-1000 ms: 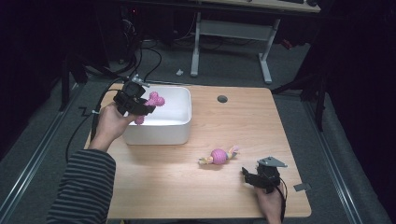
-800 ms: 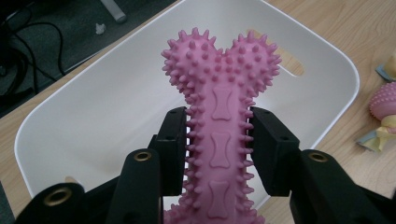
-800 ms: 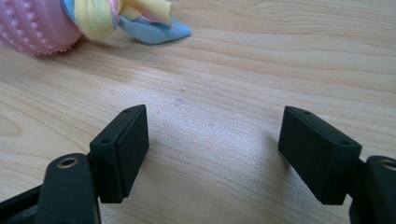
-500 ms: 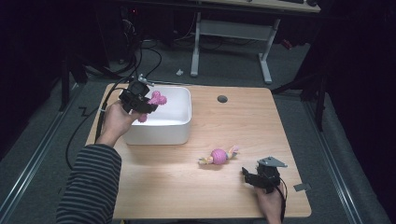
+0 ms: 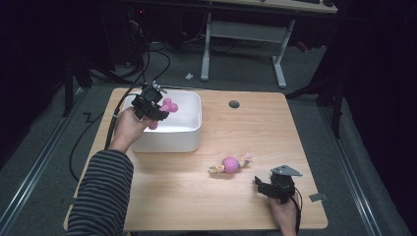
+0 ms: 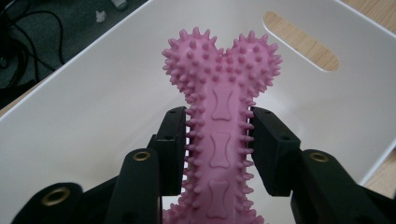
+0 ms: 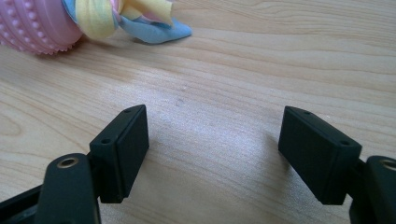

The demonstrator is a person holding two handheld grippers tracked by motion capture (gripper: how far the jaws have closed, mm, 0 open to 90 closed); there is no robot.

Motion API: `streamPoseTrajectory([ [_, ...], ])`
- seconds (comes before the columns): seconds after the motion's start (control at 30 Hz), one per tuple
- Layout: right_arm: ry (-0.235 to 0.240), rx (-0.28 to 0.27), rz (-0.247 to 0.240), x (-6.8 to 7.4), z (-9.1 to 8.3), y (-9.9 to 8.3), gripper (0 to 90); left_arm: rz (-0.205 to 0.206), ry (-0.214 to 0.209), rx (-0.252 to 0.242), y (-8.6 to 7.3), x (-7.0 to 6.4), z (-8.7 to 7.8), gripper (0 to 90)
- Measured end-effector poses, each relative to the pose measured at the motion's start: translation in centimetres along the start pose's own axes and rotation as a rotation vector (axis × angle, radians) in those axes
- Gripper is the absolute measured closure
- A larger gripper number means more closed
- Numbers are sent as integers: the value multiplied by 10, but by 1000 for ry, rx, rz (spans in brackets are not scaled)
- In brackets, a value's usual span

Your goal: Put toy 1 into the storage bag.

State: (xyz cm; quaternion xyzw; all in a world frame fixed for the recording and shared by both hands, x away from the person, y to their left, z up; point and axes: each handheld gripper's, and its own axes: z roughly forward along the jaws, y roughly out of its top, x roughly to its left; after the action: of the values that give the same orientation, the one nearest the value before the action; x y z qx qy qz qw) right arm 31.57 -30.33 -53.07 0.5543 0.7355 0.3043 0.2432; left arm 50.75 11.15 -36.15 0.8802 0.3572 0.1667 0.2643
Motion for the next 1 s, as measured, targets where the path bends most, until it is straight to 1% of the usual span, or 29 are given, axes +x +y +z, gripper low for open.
streamPoseTrajectory([
  [0.37, 1, 1, 0, 0, 0, 0, 244, 1, -11, 34, -1, -1, 11, 575],
  [0.43, 1, 0, -1, 0, 0, 0, 243, -7, -18, 44, -2, 0, 14, 574],
  [0.47, 1, 1, -1, 0, 0, 0, 244, -11, -20, 58, -3, 0, 16, 571],
  [0.53, 1, 1, -2, 0, 0, 0, 243, -9, -20, 62, -4, 0, 17, 566],
  [0.57, 1, 1, -3, 0, 0, 0, 243, -10, -24, 60, -5, 0, 17, 559],
  [0.63, 2, 1, -3, 0, 0, 0, 243, -26, -33, 49, -5, 1, 14, 544],
  [0.7, 2, 1, -4, 0, 0, 0, 240, -28, -31, 52, -6, 1, 12, 504],
  [0.73, 3, 1, -5, 0, 0, 0, 240, -23, -24, 51, -6, 0, 11, 491],
  [0.9, 2, 2, -6, 0, 0, 0, 237, -37, -22, 38, -9, 0, 8, 427],
  [1.0, 3, 2, -6, 0, 0, 0, 237, -50, -18, -1, -10, 0, 0, 396],
])
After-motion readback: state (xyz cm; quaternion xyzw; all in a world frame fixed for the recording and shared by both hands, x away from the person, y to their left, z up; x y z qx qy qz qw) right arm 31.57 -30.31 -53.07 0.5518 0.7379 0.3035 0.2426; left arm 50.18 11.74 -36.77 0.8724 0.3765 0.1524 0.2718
